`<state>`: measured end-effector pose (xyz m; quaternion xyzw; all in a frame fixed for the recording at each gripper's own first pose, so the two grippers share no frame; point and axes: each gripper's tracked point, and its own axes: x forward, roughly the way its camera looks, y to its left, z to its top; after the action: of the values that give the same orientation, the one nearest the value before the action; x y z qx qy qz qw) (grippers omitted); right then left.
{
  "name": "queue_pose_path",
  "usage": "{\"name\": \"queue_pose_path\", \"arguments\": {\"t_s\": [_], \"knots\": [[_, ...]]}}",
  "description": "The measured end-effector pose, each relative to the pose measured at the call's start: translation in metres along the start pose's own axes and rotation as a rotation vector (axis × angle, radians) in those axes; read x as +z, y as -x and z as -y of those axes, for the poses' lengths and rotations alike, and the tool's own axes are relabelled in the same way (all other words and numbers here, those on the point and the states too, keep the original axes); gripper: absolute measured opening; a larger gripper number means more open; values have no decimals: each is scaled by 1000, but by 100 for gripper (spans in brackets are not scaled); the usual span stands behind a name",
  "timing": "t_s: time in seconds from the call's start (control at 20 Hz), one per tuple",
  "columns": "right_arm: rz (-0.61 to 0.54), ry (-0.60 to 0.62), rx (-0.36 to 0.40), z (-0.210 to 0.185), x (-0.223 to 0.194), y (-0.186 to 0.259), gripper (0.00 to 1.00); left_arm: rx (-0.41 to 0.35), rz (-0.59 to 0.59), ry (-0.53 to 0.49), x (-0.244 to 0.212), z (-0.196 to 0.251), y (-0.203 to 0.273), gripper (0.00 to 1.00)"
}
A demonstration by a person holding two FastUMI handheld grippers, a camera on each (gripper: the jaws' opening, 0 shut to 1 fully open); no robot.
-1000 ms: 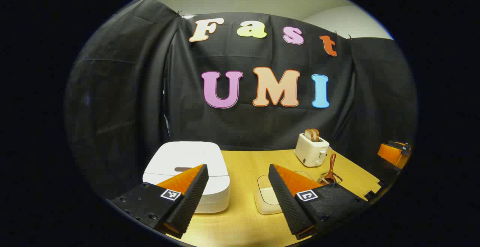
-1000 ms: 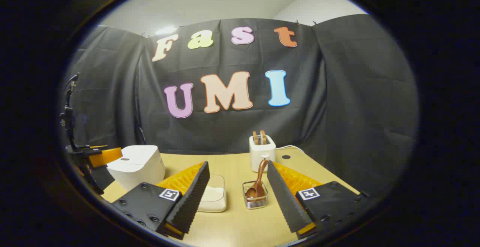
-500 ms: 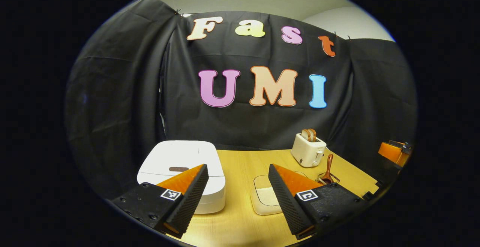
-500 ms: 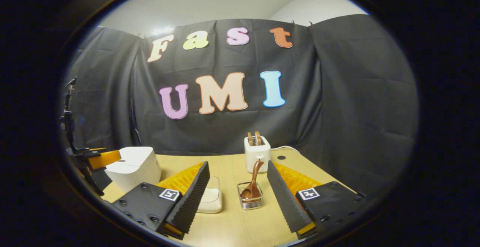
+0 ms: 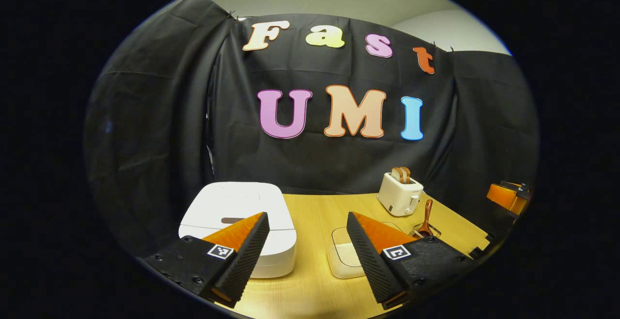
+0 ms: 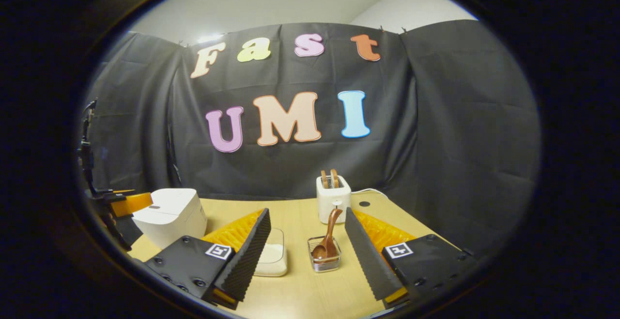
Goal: Close the left gripper, press the button to open the rice cooker; take a wooden spoon from the chopstick holder with the right hand, scoop a spoonful of rice and pour it into the rice cooker, then put the wooden spoon back into the chopstick holder.
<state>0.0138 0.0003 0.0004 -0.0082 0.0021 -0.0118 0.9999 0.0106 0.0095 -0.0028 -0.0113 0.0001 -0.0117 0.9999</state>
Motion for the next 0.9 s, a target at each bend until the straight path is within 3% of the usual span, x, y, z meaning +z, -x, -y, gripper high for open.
{"name": "queue_pose_path", "arguments": {"t_s": [0.25,0.35,0.4,0.45,0.75,0.8,0.9], "knots": [[9,5,21,-11,3,-4,99,26,-2,16,2,-20,-2,95],[6,10,28,-15,1,-6,99,38,-2,19,3,-31,0,90],[3,12,30,-16,0,-6,99,45,-6,20,3,-36,-1,81],[1,15,31,-18,-1,-7,99,49,-13,19,2,-41,-1,83],[-14,25,34,-23,-7,-10,99,51,-48,13,-5,-58,-5,55],[-16,27,34,-24,-7,-10,99,51,-53,13,-7,-59,-7,42],[-16,27,34,-26,-6,-10,99,57,-63,9,-11,-66,-11,42]]}}
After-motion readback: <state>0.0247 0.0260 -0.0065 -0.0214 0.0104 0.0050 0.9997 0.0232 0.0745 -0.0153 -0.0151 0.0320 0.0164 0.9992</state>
